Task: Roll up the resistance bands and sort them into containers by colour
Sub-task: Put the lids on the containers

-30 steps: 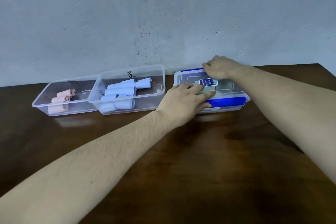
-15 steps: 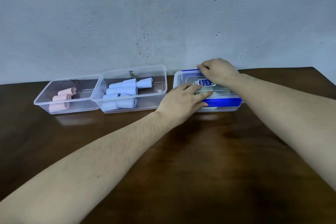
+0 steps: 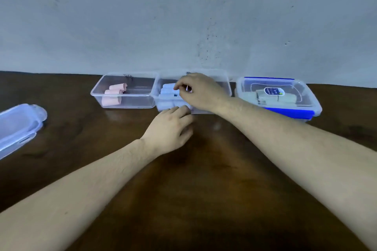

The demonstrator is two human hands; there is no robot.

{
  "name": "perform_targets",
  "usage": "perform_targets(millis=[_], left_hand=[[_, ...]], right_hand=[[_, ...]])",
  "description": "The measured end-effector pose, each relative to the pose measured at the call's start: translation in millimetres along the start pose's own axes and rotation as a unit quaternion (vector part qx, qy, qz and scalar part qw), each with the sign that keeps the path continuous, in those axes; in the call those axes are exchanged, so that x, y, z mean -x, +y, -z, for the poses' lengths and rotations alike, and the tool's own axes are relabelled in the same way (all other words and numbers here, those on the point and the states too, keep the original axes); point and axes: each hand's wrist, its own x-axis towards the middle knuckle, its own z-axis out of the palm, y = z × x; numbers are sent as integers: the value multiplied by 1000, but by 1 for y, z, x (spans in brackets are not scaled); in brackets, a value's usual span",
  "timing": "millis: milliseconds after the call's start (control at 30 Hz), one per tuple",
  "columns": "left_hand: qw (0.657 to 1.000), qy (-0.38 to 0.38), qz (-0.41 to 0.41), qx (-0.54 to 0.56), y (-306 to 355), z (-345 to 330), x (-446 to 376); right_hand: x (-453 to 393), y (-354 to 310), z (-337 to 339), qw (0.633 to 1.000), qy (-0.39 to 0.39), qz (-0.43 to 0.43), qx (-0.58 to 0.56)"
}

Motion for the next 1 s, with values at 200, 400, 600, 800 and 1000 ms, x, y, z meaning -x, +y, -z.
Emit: perform_targets(millis=[200,400,600,800,1000], left_hand=[[991,-44,122,-34,-79,53,97],[957,-21,259,-129,-162,94,188],[858,-116,466,-181,-231,109,243],[826,-153,519,-156,-262,114,268],[886,-102,407,-196,-248,120,265]], right_hand=[[-30,-99,-82,992,-114,-2,-51],[-57,-173,-152,978,-199,4,-60],[-72,-214,-190,970,-226,-12,-85],[-86,-235,-216,966,-230,-54,-100],[-100,-242,-232,937,-181,-201,-223]])
